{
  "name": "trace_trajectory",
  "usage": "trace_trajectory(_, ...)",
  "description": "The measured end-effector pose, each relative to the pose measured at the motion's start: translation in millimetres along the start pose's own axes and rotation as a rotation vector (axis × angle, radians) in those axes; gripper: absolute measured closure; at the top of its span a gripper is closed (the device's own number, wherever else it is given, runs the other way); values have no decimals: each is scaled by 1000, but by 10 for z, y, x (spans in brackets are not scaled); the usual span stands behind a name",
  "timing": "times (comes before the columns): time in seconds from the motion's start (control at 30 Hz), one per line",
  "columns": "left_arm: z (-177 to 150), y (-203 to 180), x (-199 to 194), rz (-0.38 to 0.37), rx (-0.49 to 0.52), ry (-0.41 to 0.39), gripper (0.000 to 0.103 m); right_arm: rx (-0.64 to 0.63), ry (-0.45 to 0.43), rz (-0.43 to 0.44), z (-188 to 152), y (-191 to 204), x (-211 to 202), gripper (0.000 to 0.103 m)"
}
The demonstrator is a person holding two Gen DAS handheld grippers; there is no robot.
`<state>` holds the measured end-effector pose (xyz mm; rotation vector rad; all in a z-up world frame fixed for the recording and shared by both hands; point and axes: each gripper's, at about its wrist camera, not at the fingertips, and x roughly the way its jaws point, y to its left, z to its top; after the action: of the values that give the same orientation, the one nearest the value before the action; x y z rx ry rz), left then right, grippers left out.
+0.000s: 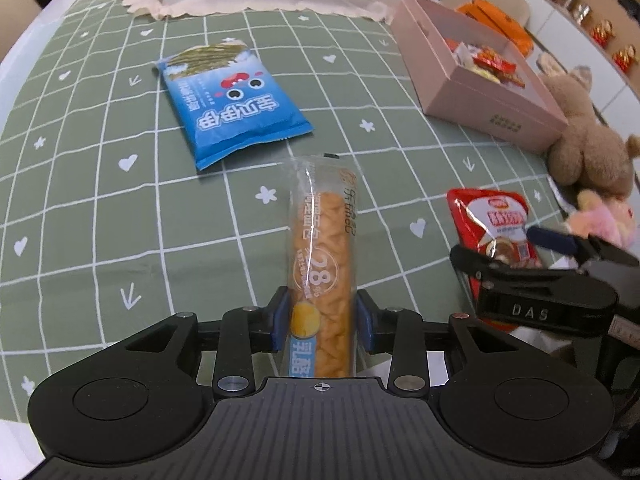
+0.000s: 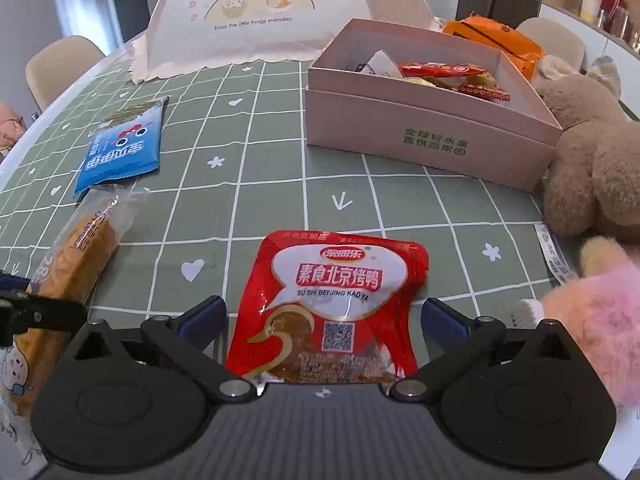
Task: Organize snacks
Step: 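Lift the bread-stick packet with the left gripper while the right lifts the red duck packet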
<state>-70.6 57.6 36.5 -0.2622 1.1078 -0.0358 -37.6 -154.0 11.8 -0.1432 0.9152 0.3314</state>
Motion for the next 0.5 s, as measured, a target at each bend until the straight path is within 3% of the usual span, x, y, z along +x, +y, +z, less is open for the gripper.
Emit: trace_trajectory(0.5, -67, -79, 0, 26, 71, -43, 65, -3, 51, 4, 96, 12, 43, 0)
